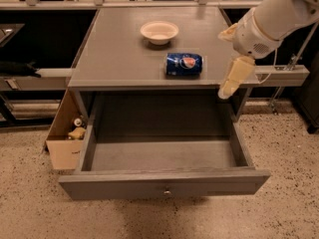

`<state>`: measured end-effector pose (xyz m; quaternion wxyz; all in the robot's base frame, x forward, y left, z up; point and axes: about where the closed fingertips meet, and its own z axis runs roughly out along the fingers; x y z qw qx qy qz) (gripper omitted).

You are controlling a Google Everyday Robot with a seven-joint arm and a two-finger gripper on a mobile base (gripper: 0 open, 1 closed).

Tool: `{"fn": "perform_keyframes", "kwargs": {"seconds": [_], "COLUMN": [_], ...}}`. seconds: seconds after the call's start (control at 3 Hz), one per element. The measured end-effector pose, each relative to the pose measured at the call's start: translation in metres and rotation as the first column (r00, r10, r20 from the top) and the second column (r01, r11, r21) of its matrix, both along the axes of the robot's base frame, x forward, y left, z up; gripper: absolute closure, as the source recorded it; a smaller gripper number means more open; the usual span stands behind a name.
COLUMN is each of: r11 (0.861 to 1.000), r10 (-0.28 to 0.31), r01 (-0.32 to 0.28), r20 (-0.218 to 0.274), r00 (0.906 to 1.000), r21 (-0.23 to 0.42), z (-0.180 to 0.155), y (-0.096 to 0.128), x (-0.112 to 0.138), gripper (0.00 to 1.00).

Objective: Place pepsi can into top drawer

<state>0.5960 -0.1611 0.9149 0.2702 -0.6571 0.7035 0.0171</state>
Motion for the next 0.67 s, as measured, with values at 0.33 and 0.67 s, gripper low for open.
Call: {"fn": "perform_keyframes", "kwargs": {"seconds": [0.33,0.67], "r11": [0.999,0.996], "r10": [0.029,0.030], "r01": [-0.029,-0.029], "r20": [0.004,-0.018], "r00": [0.9996,0.9994], "r21": [0.046,0.079], "z": [-0.011,-0.032], "y": [0.027,0.042], "x": [0.040,0.071], "gripper": [0.00,0.00]}}
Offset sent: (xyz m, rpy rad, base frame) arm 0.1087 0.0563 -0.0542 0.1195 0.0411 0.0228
